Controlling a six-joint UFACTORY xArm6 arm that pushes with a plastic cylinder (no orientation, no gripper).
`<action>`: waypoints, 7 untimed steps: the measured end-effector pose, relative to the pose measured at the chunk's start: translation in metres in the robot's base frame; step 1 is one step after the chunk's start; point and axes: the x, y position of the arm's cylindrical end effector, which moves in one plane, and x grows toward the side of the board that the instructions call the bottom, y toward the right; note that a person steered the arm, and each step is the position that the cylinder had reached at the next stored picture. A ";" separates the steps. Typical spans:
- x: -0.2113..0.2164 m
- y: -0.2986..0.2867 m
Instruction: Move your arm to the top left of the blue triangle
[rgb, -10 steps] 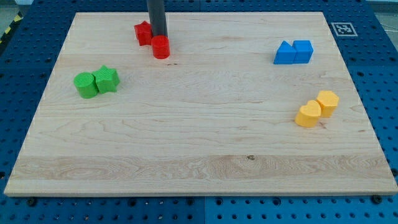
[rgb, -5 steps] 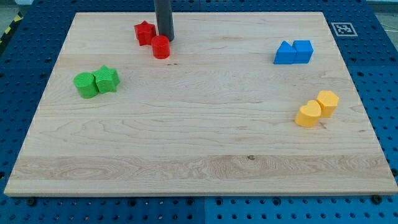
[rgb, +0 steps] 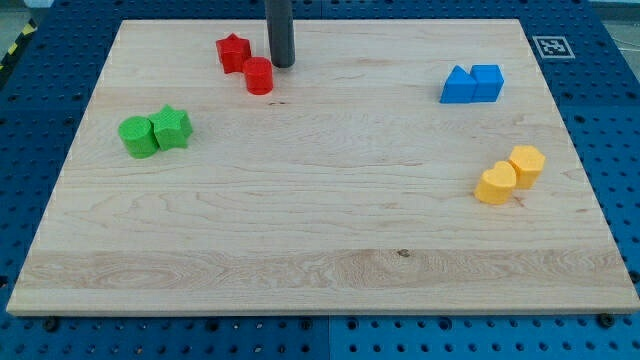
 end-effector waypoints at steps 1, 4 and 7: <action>0.000 0.005; 0.000 0.020; 0.000 0.041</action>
